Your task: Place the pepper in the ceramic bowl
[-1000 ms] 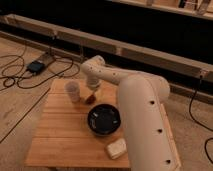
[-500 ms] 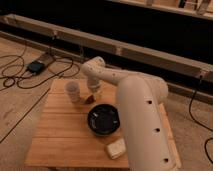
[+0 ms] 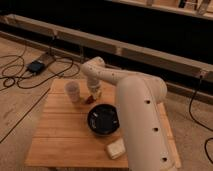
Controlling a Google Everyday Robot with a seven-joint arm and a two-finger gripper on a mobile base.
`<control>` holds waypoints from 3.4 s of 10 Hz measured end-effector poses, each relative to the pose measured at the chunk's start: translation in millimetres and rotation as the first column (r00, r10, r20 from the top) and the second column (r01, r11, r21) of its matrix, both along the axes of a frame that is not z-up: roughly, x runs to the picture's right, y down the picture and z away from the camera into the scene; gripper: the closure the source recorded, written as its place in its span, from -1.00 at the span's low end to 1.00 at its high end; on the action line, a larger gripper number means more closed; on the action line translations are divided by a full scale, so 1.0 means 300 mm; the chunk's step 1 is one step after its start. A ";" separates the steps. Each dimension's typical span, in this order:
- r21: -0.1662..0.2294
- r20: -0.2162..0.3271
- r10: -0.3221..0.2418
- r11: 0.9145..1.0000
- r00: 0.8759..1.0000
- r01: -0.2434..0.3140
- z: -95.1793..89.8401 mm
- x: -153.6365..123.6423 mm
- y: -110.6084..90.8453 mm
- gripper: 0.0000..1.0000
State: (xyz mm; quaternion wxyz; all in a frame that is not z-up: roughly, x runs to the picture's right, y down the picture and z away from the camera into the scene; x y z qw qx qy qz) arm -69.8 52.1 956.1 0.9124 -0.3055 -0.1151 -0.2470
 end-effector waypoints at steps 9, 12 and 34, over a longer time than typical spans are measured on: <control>-0.011 0.015 0.027 1.000 1.000 -0.027 -0.255 0.093 -0.104 1.00; -0.046 0.024 0.031 0.998 0.999 -0.030 -0.410 0.141 -0.044 1.00; -0.107 0.043 0.025 0.994 0.999 -0.020 -0.576 0.228 0.287 -0.23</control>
